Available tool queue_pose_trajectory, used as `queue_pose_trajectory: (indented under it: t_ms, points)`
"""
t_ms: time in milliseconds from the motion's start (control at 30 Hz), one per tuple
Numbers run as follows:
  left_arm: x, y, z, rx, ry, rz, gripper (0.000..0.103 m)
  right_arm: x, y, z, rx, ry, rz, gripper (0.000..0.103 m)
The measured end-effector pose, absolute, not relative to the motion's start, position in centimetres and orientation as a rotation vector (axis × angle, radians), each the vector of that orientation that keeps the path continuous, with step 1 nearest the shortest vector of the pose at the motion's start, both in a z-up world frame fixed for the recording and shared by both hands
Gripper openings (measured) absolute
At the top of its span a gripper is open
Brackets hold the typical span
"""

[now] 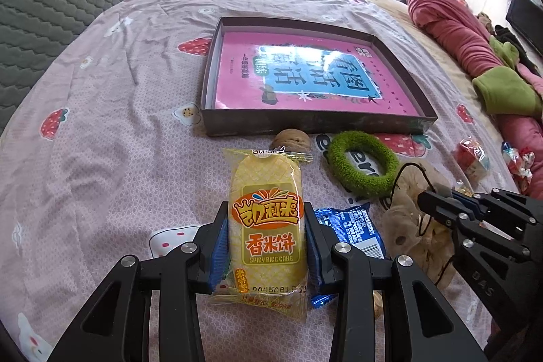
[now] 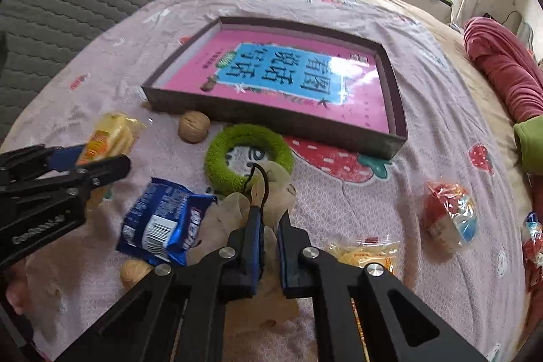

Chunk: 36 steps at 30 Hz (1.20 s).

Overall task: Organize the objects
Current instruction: 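Grasp the yellow rice-cake packet with the left tool while the right tool grasps the mesh sponge, then carry the rice-cake packet and mesh sponge over the tray with both tools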

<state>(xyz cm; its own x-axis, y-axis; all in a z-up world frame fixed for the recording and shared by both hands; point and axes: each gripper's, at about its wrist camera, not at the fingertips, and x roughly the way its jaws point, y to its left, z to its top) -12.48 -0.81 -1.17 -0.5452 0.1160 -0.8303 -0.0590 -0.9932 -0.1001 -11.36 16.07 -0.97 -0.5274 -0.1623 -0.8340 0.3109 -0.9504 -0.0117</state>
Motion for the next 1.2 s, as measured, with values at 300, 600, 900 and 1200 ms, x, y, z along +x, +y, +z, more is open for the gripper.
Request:
queue_pose_trajectory:
  t_ms: [300,600,900,1200]
  points:
    - [-11.8,-0.5,1.2,-1.393,-0.107,2.695,0.04,-10.6,16.2,2.4,1.258,0.225,-2.54,0.008]
    - [-11.4,0.2,4.2,-1.34,-0.101,2.728,0.04,-10.3,16.7,5.3,1.182,0.207,-2.57,0.008]
    - [-11.8,1.1,6.8,-1.305,-0.102,2.752,0.04,-10.3,18.1,7.1,1.143,0.18,-2.595,0.008]
    - [-12.6,1.7,8.4,-1.295,-0.089,2.771,0.04,-10.9,19.0,9.0,1.104,0.166,-2.603,0.008]
